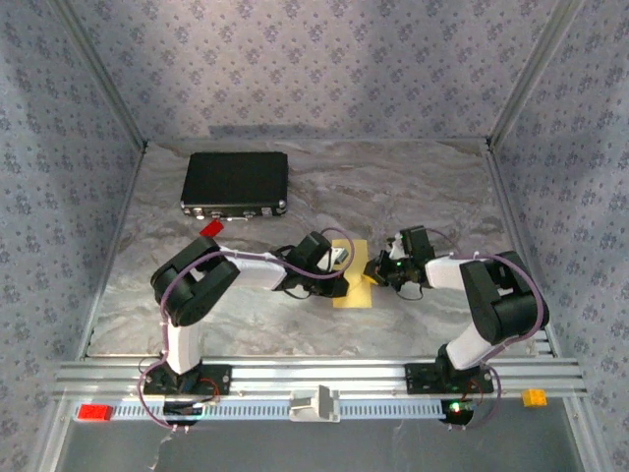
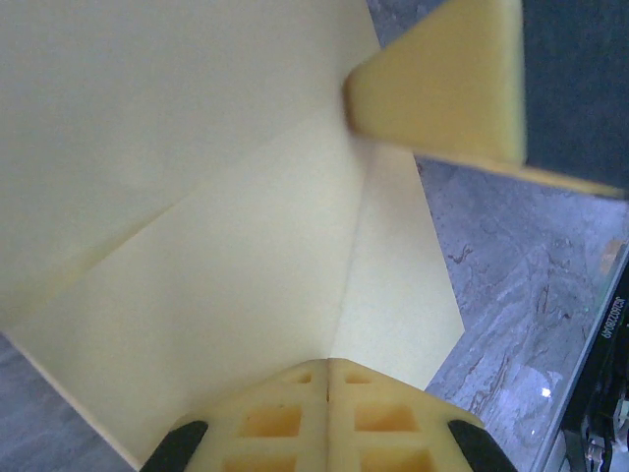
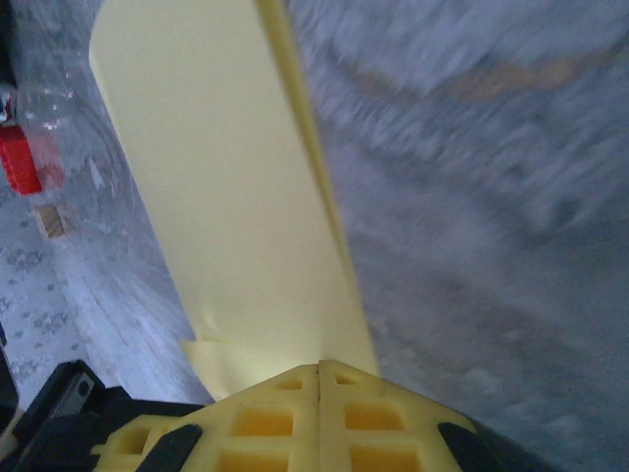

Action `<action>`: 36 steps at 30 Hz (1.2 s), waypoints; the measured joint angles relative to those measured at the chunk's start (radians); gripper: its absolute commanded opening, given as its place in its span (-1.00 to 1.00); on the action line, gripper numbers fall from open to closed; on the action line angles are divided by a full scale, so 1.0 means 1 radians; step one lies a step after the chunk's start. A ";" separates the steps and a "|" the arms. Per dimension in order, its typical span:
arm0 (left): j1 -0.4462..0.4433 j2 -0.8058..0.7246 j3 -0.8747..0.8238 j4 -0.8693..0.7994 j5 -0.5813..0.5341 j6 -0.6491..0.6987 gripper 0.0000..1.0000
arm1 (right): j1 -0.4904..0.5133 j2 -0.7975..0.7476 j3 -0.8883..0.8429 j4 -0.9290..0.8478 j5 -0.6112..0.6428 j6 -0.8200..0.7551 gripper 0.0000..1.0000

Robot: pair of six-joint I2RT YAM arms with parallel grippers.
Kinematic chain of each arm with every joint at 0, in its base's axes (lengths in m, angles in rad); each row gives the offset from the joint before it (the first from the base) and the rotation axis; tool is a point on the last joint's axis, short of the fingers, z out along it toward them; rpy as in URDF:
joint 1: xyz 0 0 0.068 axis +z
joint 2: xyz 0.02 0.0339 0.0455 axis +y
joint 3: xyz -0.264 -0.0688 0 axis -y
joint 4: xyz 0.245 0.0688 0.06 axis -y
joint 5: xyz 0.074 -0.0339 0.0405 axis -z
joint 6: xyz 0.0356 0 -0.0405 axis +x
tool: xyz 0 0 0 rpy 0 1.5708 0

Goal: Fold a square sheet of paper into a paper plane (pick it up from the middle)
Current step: Fold the triangle a second time at the center of the table.

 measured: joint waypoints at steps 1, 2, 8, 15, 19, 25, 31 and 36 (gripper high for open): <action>0.000 0.000 0.000 0.000 0.000 0.000 -1.00 | -0.013 0.000 0.003 -0.005 0.001 -0.004 -0.96; 0.000 0.000 0.000 0.000 0.000 0.000 -1.00 | -0.024 0.000 0.006 -0.010 0.005 -0.007 -0.96; 0.000 -0.002 -0.002 -0.001 0.000 0.000 -1.00 | -0.037 -0.042 0.011 -0.045 0.028 -0.011 -0.92; 0.000 -0.003 -0.002 -0.004 0.000 0.000 -1.00 | 0.039 -0.111 0.015 -0.052 0.031 -0.011 -0.91; 0.000 -0.005 -0.002 -0.005 0.000 0.000 -1.00 | 0.098 -0.085 0.015 -0.047 0.031 -0.011 -0.93; 0.000 -0.010 -0.002 -0.020 -0.003 0.000 -0.99 | 0.089 -0.009 0.013 -0.042 0.019 -0.011 -0.98; 0.000 -0.014 -0.002 -0.032 -0.008 0.005 -0.99 | 0.086 -0.018 0.013 -0.053 0.020 -0.011 -0.97; 0.000 -0.015 -0.002 -0.034 -0.008 0.007 -0.99 | 0.090 -0.041 0.013 -0.040 0.009 -0.003 -0.94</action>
